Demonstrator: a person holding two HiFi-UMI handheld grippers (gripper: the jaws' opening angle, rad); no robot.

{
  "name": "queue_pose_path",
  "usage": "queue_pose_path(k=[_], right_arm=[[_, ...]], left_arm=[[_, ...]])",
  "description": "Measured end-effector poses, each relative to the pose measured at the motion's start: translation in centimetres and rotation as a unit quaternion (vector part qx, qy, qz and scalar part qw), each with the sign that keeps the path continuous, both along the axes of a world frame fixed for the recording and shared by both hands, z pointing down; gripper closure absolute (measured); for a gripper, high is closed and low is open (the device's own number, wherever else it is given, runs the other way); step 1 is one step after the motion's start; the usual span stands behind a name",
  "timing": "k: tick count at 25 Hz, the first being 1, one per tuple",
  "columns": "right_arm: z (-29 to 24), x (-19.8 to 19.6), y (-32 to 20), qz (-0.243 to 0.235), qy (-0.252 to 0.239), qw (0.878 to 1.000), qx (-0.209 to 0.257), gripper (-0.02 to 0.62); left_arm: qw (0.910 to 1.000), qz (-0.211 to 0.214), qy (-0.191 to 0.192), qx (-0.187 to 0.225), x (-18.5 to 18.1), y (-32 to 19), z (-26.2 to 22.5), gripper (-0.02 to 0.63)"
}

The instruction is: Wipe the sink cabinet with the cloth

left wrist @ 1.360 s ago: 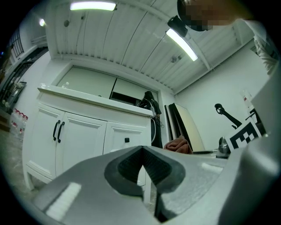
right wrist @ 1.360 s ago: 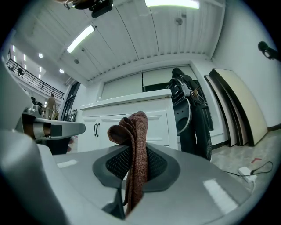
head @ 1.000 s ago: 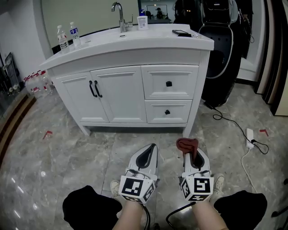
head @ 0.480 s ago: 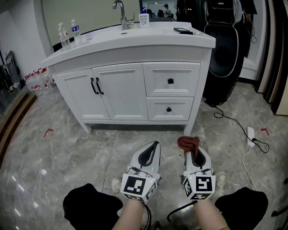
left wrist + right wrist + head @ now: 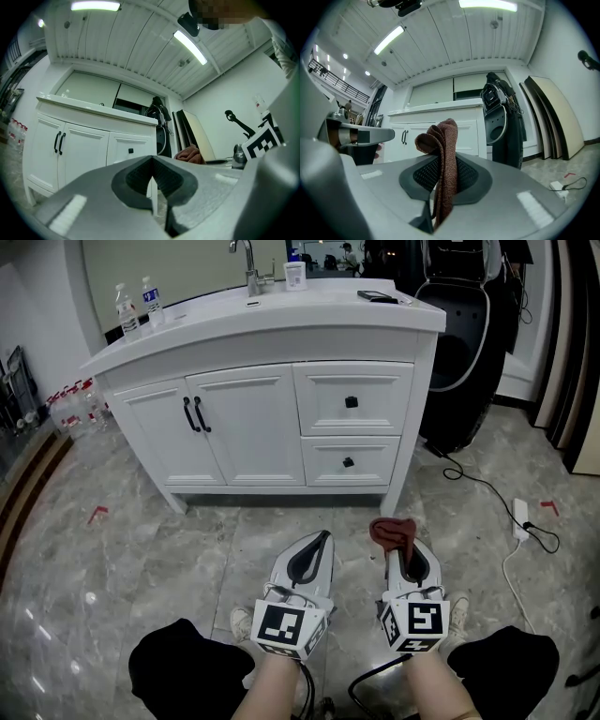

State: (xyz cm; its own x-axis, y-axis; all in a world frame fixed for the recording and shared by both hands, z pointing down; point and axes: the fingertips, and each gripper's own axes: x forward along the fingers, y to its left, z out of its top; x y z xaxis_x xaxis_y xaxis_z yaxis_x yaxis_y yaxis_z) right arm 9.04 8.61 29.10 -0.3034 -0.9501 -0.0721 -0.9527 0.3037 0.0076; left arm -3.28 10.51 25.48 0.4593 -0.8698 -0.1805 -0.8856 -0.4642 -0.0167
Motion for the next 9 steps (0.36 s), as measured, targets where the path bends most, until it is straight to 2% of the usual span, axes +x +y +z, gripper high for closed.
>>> queue_pose_path(k=[9], right_arm=[[0.5, 0.26, -0.39, -0.001, -0.017, 1.0, -0.01, 0.515]], left_arm=[[1.0, 0.001, 0.001, -0.001, -0.05, -0.13, -0.1, 0.606]])
